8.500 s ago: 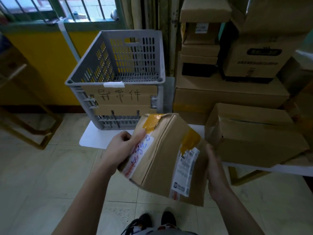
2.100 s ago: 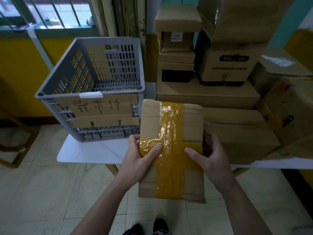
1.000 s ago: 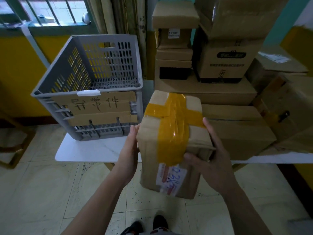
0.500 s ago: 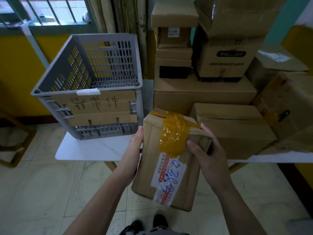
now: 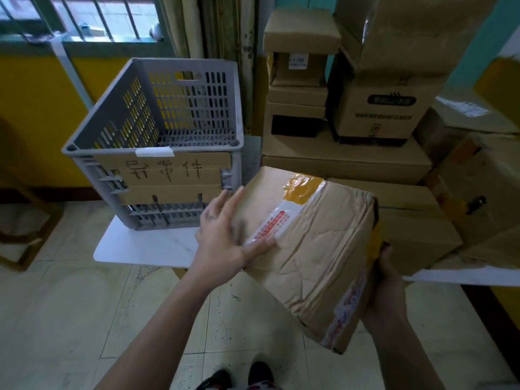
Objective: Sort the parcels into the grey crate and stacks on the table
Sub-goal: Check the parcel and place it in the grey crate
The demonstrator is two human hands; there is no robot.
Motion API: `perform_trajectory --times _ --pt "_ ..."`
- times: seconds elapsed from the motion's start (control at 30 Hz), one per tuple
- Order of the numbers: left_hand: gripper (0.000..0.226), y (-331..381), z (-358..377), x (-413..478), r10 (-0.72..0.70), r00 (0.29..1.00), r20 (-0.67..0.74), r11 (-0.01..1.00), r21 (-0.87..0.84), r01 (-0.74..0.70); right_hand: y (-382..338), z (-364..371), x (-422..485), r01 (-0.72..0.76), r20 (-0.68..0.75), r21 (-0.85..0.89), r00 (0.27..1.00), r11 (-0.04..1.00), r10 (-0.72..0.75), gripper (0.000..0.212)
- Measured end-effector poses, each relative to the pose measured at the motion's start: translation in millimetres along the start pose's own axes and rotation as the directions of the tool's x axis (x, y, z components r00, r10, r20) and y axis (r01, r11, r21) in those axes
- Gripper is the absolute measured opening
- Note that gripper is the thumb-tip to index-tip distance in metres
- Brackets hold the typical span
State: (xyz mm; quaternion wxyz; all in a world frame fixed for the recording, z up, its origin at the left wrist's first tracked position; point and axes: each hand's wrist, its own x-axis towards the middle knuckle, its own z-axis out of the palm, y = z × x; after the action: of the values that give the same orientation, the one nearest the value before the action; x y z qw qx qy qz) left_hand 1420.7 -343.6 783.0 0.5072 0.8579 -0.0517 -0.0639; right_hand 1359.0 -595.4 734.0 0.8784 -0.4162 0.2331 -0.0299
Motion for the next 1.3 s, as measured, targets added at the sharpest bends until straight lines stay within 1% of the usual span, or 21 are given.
perform_trajectory --times 0.07,0.13,0.17,0.23,0.3,0.33,0.4,0.47,0.5,0.57,0.67,0.73,0.8,0.87,0.97,1.1,1.13,1.17,1.23,1.27,1.3 --pt "0.124 -1.6 -3.0 2.4 -0.071 0.997 0.005 0.997 0.010 0.071 -2.3 -0.5 0.2 0.003 -0.007 -0.005 1.000 1.000 -0.003 0.050" --pt "0.132 -1.6 -5.4 2.8 -0.113 0.993 0.041 0.993 -0.017 0.114 -5.0 2.7 -1.6 0.009 0.010 -0.013 1.000 1.000 -0.009 0.054" --pt "0.130 -0.8 -5.9 2.3 -0.125 0.991 0.053 0.992 -0.023 0.126 -6.6 5.4 -3.1 0.009 0.011 -0.027 1.000 1.000 -0.009 0.055" --pt "0.113 0.6 -4.6 0.6 -0.145 0.987 0.061 0.989 -0.021 0.147 -6.5 4.9 -2.5 0.043 0.038 -0.076 0.998 0.996 -0.041 0.052" --pt "0.095 2.4 -2.7 -1.3 -0.146 0.987 0.061 0.988 -0.048 0.149 -6.7 6.8 -2.7 0.167 0.087 -0.165 0.984 0.972 -0.154 0.040" --pt "0.093 4.0 -1.7 -2.6 -0.137 0.988 0.067 0.984 -0.110 0.143 -7.3 7.8 -3.5 0.263 0.152 -0.240 0.961 0.934 -0.231 0.039" --pt "0.092 9.6 -0.2 -4.9 -0.147 0.986 0.083 0.944 -0.287 0.165 -7.9 15.1 -8.3 0.447 0.324 -0.408 0.886 0.796 -0.332 0.055" --pt "0.083 15.0 -0.1 -6.5 -0.176 0.980 0.098 0.898 -0.391 0.200 -6.6 23.2 -13.4 0.522 0.456 -0.495 0.837 0.695 -0.303 0.073" --pt "0.078 14.7 -0.2 -6.2 -0.190 0.977 0.095 0.890 -0.403 0.213 -5.6 26.1 -14.8 0.539 0.503 -0.500 0.818 0.678 -0.279 0.075" --pt "0.082 10.4 -1.8 -5.4 -0.224 0.970 0.091 0.876 -0.418 0.241 -5.2 29.5 -16.1 0.551 0.555 -0.483 0.794 0.680 -0.249 0.070" --pt "0.090 3.8 -4.7 -6.0 -0.264 0.958 0.114 0.843 -0.456 0.286 -6.1 29.3 -16.3 0.553 0.574 -0.472 0.784 0.687 -0.237 0.067" --pt "0.091 1.9 -4.4 -6.2 -0.282 0.955 0.097 0.835 -0.466 0.294 -8.1 30.6 -17.0 0.541 0.579 -0.457 0.784 0.706 -0.226 0.064" --pt "0.087 0.9 -5.7 -2.9 -0.331 0.943 0.031 0.799 -0.522 0.298 -13.1 30.5 -16.8 0.531 0.555 -0.414 0.791 0.739 -0.257 0.055" --pt "0.093 -4.2 -10.4 2.9 -0.399 0.917 -0.021 0.763 -0.561 0.320 -18.9 25.2 -14.3 0.527 0.512 -0.380 0.804 0.760 -0.302 0.050" --pt "0.107 -11.8 -18.1 9.7 -0.424 0.904 -0.047 0.785 -0.516 0.342 -26.2 17.4 -11.1 0.489 0.460 -0.357 0.834 0.796 -0.305 0.046" --pt "0.091 -12.4 -23.0 13.9 -0.397 0.915 -0.079 0.838 -0.437 0.326 -29.0 6.8 -3.8 0.473 0.448 -0.333 0.840 0.816 -0.305 0.035" --pt "0.086 -13.6 -24.3 15.5 -0.390 0.917 -0.082 0.843 -0.432 0.320 -28.8 3.5 -1.8 0.463 0.445 -0.335 0.845 0.820 -0.296 0.040" --pt "0.082 -13.9 -26.6 17.0 -0.385 0.920 -0.070 0.840 -0.439 0.318 -30.3 3.4 -1.7 0.446 0.444 -0.330 0.851 0.832 -0.280 0.044" --pt "0.077 -12.8 -33.1 18.3 -0.362 0.931 -0.035 0.852 -0.417 0.316 -33.7 4.3 -2.2 0.415 0.456 -0.317 0.855 0.853 -0.246 0.034" --pt "0.075 -11.8 -36.9 18.5 -0.343 0.939 -0.017 0.872 -0.376 0.312 -35.3 3.9 -2.1 0.402 0.454 -0.331 0.861 0.854 -0.229 0.040" --pt "0.075 -10.9 -41.7 18.2 -0.326 0.945 0.010 0.891 -0.330 0.311 -37.5 3.6 -3.2 0.388 0.447 -0.338 0.868 0.857 -0.217 0.052"
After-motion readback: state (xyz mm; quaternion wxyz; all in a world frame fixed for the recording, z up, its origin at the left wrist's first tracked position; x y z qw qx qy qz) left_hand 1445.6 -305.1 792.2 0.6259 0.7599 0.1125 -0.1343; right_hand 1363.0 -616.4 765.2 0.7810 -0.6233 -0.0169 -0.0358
